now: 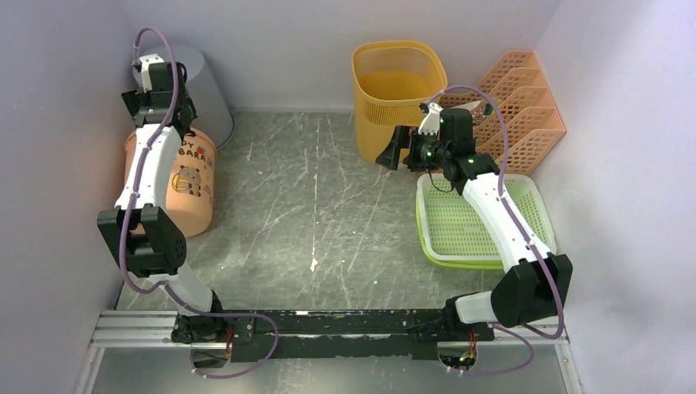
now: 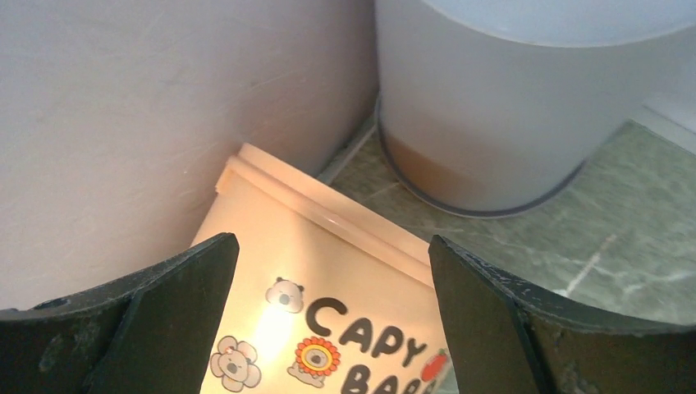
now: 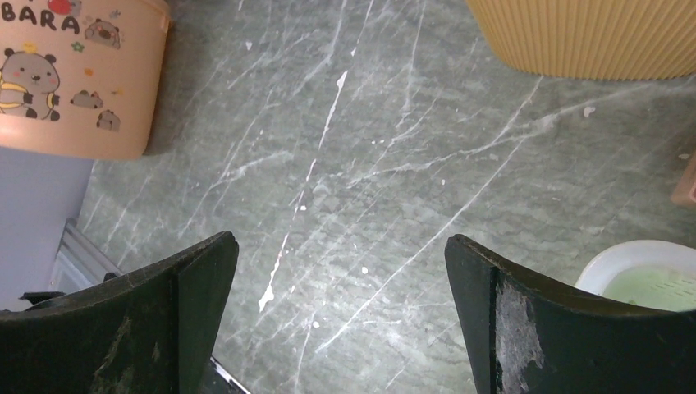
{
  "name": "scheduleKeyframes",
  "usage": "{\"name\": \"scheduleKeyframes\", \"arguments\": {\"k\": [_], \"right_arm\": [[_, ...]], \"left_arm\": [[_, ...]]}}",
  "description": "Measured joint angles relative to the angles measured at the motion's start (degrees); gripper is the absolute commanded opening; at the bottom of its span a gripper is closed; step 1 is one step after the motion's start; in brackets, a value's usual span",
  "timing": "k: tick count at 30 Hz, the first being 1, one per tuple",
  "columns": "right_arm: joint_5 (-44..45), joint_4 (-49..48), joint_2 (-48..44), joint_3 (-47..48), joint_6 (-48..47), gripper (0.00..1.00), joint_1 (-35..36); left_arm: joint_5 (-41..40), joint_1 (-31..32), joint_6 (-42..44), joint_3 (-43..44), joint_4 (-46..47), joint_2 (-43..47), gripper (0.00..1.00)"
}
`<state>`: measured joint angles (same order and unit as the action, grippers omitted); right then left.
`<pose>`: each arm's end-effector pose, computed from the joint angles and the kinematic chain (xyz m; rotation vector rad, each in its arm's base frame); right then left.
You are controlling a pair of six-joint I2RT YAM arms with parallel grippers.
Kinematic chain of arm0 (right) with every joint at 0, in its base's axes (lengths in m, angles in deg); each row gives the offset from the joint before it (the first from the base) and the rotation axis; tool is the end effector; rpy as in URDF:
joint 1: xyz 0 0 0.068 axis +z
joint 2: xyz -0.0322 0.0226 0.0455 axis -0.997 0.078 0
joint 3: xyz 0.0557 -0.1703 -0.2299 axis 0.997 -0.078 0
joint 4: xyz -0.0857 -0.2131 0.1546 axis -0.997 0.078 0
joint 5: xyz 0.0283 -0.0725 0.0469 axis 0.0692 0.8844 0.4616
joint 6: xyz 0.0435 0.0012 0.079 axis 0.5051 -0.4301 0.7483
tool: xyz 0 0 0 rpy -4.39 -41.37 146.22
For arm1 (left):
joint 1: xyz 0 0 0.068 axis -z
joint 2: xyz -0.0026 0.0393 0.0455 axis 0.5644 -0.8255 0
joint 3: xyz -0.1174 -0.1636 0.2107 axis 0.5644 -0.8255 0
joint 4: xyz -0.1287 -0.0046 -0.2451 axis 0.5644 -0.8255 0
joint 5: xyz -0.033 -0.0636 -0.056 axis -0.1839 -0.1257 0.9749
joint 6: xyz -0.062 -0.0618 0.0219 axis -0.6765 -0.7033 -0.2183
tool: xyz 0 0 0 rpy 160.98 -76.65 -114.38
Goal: Turn the large container upside down
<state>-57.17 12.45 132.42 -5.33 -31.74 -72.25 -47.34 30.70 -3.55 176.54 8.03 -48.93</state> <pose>0.3347 0.1136 0.3441 -0.1481 2.1819 0.7872 0.4301 0.0749 0.3852 -0.6152 1.9637 0.5859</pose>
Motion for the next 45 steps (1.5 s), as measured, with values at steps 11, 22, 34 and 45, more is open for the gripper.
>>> {"name": "scheduleKeyframes", "arguments": {"k": [11, 22, 34, 45], "right_arm": [[-1.51, 0.07, 0.22, -0.72, -1.05, 1.00, 0.02], [1.46, 3.58, 1.75, 1.70, -4.11, 1.00, 0.02], [3.34, 4.37, 2.71, 2.78, -4.79, 1.00, 0.02], [7.06, 6.32, 3.89, 7.19, -5.18, 1.00, -0.13]], "left_arm": [[-3.21, -4.63, -2.75, -4.26, 4.26, -0.20, 0.99], [9.31, -4.22, -4.24, -14.78, 12.74, 3.82, 0.99], [26.47, 20.44, -6.14, -18.49, 10.64, 8.57, 0.99], [28.15, 25.18, -6.99, -7.78, 5.42, 8.94, 0.99]]}}
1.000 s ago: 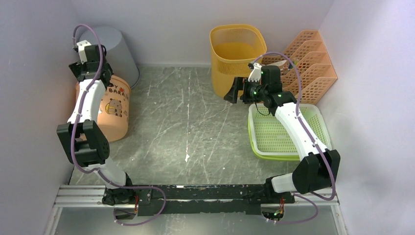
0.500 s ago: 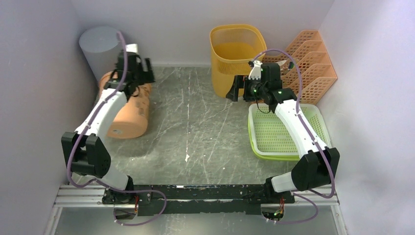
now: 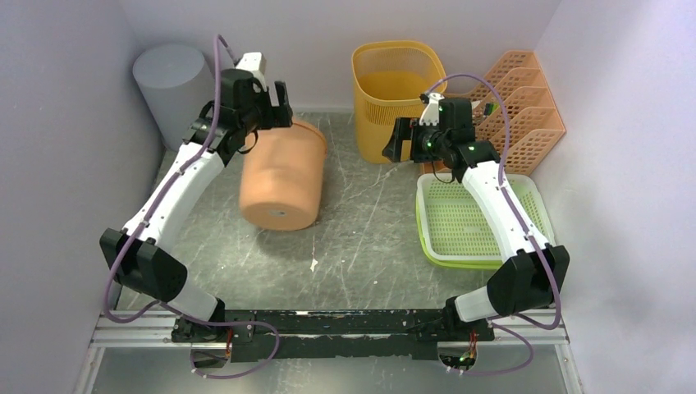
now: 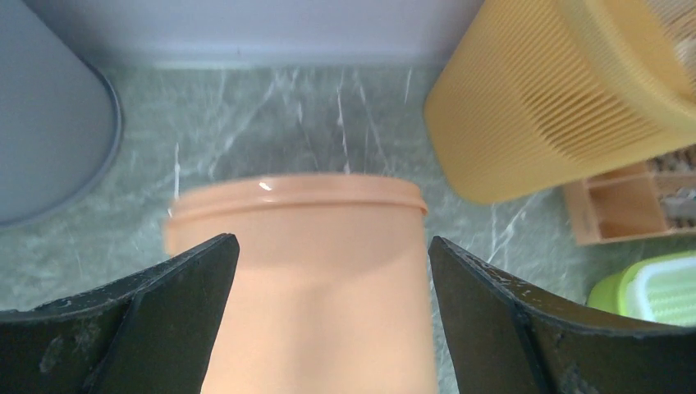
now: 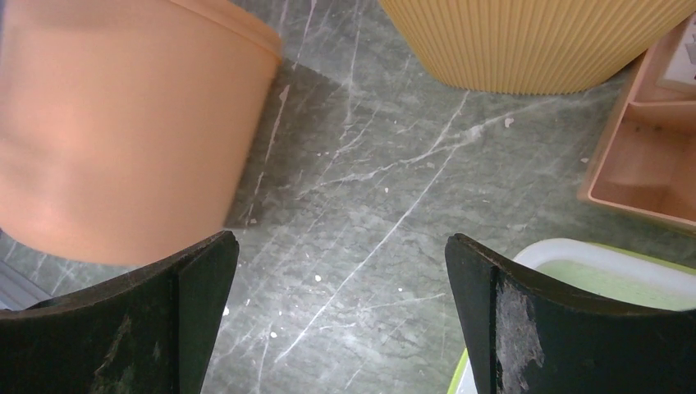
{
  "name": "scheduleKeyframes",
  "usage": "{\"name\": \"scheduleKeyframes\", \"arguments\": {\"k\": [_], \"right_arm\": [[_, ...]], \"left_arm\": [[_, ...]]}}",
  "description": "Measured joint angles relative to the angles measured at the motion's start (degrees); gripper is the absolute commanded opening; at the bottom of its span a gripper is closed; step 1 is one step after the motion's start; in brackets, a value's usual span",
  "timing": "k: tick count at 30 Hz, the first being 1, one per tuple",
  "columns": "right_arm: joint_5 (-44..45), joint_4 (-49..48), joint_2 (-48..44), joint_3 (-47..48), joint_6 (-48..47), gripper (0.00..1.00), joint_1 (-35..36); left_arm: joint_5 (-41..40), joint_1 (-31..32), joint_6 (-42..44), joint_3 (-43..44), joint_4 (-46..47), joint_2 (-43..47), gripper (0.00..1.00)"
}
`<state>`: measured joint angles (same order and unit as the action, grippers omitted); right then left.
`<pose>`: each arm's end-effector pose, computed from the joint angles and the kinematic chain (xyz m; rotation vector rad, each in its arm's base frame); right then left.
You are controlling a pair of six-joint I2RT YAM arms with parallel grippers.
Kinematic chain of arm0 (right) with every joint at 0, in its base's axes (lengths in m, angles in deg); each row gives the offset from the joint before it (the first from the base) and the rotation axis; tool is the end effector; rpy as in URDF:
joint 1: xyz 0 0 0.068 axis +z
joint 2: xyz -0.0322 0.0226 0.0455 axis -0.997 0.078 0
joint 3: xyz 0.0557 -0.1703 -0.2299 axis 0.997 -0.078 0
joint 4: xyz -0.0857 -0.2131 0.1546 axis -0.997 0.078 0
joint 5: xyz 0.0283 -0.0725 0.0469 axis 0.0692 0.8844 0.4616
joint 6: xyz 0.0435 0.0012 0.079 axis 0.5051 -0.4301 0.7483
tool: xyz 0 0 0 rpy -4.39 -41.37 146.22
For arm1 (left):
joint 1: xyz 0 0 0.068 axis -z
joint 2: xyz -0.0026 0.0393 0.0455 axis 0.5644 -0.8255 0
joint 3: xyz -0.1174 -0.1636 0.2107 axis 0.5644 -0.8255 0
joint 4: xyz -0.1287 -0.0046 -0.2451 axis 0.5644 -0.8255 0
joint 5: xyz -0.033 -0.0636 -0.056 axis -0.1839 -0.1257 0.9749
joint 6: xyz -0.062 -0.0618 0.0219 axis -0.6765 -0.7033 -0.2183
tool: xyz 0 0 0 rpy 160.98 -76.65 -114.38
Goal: Turn the large container upside down
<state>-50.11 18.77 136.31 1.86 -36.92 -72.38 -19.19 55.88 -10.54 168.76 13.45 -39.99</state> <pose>0.3518 0.1072 0.3541 -0.1604 2.2195 0.6006 0.3848 -0.1400 0.4004 -0.0172 2.0141 -0.3015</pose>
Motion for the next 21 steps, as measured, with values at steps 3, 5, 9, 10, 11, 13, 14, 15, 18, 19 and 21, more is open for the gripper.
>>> {"name": "scheduleKeyframes", "arguments": {"k": [3, 5, 9, 10, 11, 13, 14, 15, 18, 19, 21], "right_arm": [[-0.57, 0.20, 0.39, 0.59, 0.22, 1.00, -0.15], [-2.01, 0.26, 1.11, 0.59, 0.28, 1.00, -0.33], [-5.27, 0.61, 3.21, 0.59, 0.46, 1.00, -0.44], [-5.92, 0.63, 3.63, 0.57, 0.57, 1.00, -0.44], [-6.38, 0.63, 3.85, 0.57, 0.66, 1.00, -0.44], [-6.84, 0.61, 3.91, 0.57, 0.79, 1.00, -0.44], [-6.91, 0.59, 3.85, 0.57, 0.76, 1.00, -0.44], [-6.80, 0.66, 3.80, 0.57, 0.72, 1.00, -0.44], [-5.01, 1.90, 3.74, 0.57, 0.09, 1.00, -0.35], [-4.20, 2.32, 3.61, 0.52, -0.09, 1.00, -0.28], [-1.66, 3.21, 2.54, 0.07, -0.94, 1.00, -0.20]], "left_arm": [[-1.38, 0.00, 0.63, 4.92, -0.15, 0.33, 0.99], [-3.17, 0.00, 0.85, 6.49, -0.13, 0.98, 0.99], [-5.38, 0.00, 0.57, 4.37, -0.13, 2.21, 0.99], [-5.62, 0.00, 0.33, 2.23, 0.13, 2.64, 0.99], [-5.70, 0.00, 0.07, 0.44, 0.13, 2.82, 0.99], [-5.75, 0.00, -0.50, -3.72, 0.22, 2.78, 0.99], [-5.75, 0.00, -0.79, -5.64, 0.09, 2.56, 0.99], [-5.73, 0.00, -0.94, -6.99, -0.13, 2.27, 0.99], [-5.66, 0.00, -1.33, -9.62, -0.39, 1.36, 0.99], [-5.62, 0.00, -1.38, -10.10, -0.39, 1.20, 0.99], [-5.57, 0.00, -1.38, -10.47, -0.42, 0.92, 0.99]]}}
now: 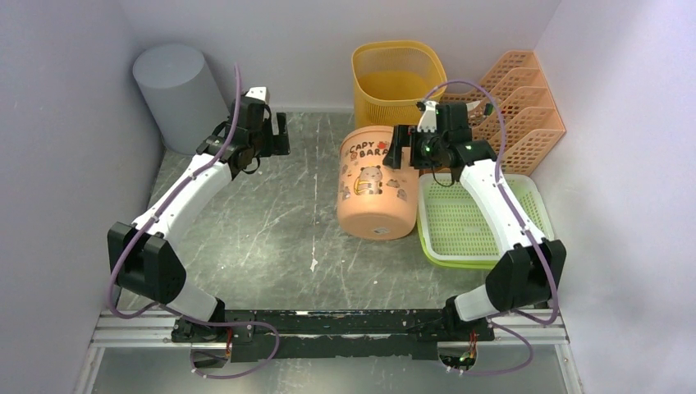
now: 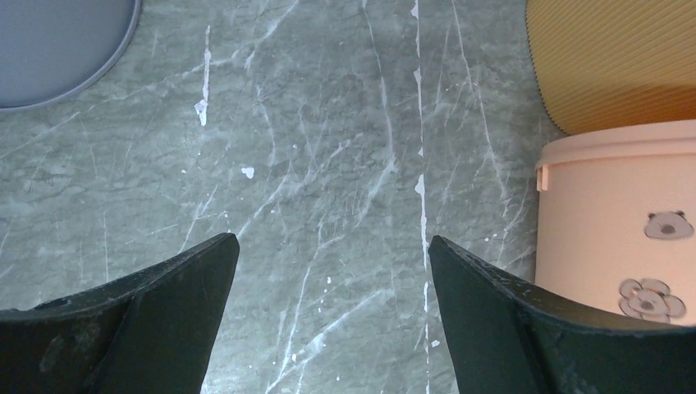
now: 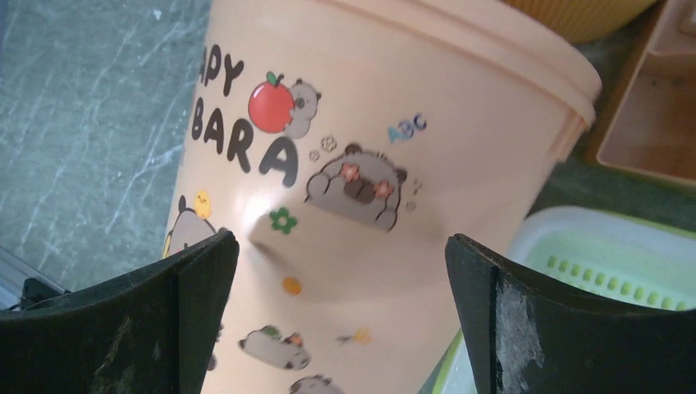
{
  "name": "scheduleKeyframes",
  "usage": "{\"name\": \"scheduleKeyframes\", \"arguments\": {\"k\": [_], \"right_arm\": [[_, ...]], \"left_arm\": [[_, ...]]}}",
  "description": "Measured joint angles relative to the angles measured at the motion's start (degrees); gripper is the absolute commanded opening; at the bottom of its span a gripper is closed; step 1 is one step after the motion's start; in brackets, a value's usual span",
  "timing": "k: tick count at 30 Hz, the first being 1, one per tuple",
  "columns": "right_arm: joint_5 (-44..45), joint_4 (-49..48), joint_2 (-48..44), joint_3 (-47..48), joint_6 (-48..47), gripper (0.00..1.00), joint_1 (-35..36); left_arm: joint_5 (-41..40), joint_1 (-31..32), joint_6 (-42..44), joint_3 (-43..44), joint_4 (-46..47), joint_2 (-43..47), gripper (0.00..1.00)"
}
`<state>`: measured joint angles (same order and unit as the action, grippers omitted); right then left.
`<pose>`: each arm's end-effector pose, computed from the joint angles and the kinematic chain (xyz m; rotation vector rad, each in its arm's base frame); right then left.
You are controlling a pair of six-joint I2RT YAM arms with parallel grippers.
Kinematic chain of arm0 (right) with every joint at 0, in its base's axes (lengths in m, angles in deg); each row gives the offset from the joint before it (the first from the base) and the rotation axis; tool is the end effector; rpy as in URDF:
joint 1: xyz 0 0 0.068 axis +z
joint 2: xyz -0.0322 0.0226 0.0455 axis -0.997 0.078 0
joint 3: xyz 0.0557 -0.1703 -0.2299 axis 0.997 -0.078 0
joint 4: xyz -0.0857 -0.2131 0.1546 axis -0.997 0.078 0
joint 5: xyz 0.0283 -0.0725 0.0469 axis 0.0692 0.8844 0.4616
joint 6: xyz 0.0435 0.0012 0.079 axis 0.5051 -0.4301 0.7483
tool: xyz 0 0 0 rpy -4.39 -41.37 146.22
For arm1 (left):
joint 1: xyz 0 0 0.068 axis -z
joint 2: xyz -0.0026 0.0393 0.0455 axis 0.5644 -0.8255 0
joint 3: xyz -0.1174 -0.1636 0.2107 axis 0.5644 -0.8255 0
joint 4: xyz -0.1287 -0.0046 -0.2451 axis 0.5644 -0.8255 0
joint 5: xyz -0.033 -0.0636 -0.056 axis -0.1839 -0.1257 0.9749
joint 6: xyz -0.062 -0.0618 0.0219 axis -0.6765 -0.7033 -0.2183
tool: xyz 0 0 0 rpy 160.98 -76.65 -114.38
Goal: Turn the large container upside down
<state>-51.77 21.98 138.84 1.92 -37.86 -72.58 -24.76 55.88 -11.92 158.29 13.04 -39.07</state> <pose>0.3560 0.1091 0.3330 -0.1760 2.3154 0.6180 0.3772 -0.1287 0.3338 -0.0829 2.1633 -0.1537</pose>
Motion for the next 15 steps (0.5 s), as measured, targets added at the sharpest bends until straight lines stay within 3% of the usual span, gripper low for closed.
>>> {"name": "scheduleKeyframes", "arguments": {"k": [15], "right_arm": [[3.54, 1.20, -10.62, -10.16, 1.31, 1.00, 5.35]], "left_arm": [[1.16, 0.00, -0.20, -3.34, 1.33, -0.04, 0.99]]}}
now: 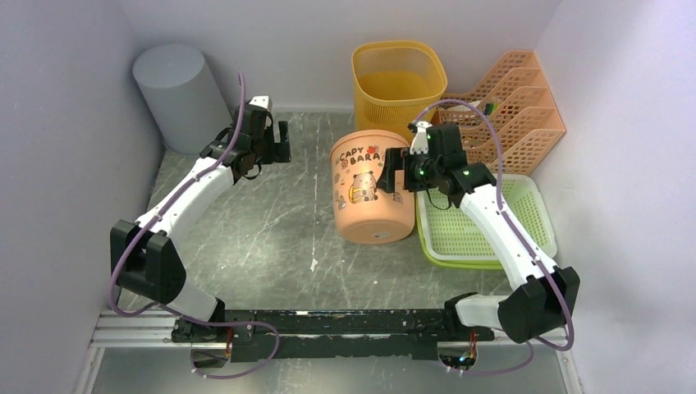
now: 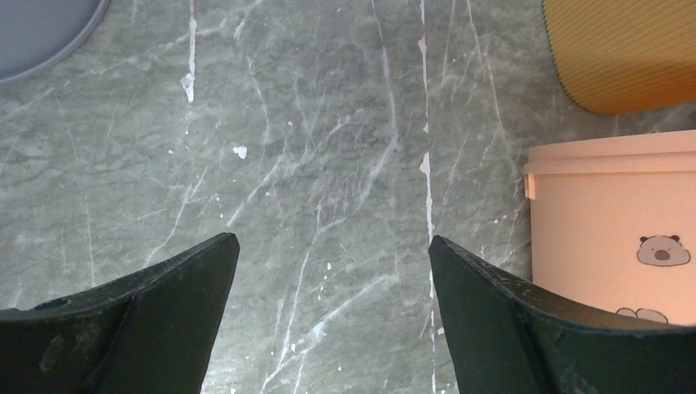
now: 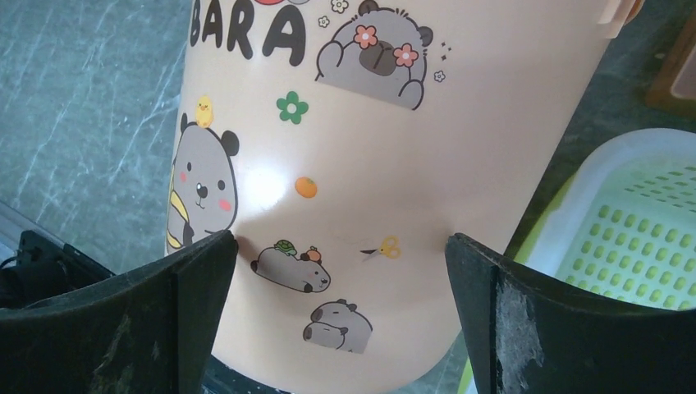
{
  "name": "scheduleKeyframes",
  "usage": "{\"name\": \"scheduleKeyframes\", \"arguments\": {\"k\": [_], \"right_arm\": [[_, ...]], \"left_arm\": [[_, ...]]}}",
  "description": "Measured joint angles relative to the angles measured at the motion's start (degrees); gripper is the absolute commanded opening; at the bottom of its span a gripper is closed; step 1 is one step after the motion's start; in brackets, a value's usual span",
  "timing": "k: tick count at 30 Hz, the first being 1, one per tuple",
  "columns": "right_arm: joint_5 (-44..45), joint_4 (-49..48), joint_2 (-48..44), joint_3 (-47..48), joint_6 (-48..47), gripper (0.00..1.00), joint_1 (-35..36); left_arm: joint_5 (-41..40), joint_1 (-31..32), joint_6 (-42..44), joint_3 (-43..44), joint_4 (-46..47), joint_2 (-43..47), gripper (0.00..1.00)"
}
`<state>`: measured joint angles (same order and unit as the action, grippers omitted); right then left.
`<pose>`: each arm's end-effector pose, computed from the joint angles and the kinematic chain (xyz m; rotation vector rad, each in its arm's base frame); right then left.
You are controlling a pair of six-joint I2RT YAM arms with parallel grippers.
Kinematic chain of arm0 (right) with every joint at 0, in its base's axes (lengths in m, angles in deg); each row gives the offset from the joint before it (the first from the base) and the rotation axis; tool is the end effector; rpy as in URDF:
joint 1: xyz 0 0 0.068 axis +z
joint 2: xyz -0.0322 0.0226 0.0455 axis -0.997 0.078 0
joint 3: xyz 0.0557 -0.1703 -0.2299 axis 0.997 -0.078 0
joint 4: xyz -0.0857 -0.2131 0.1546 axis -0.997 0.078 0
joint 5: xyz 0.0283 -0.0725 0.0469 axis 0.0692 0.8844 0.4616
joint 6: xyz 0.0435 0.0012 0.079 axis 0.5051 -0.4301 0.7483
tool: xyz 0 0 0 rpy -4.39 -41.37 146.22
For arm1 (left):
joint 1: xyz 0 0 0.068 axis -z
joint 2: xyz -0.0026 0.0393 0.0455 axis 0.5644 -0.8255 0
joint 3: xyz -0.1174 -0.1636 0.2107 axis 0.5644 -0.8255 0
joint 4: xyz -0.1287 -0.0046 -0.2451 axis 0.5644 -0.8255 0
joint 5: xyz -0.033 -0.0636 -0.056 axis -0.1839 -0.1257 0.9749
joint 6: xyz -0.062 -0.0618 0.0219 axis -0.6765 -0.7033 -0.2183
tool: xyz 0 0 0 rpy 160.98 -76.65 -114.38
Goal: Turn the large container upside down
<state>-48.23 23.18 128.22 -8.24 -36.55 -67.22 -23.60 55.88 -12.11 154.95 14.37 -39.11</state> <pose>0.2964 0.1211 0.3229 -0.2250 2.3386 0.6034 0.3750 -0.1295 0.3134 -0.0710 2.2021 -0.1624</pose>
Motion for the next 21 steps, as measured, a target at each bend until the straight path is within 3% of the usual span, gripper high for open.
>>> {"name": "scheduleKeyframes", "arguments": {"k": [15, 21], "right_arm": [[26.45, 5.95, -2.99, 1.75, 2.64, 1.00, 1.75], [31.78, 8.07, -4.20, 0.37, 4.35, 1.00, 1.70]], "left_arm": [[0.87, 0.00, -1.77, -5.97, 0.33, 2.45, 0.99], [1.18, 0.00, -2.21, -7.15, 0.55, 3.61, 0.99]]}}
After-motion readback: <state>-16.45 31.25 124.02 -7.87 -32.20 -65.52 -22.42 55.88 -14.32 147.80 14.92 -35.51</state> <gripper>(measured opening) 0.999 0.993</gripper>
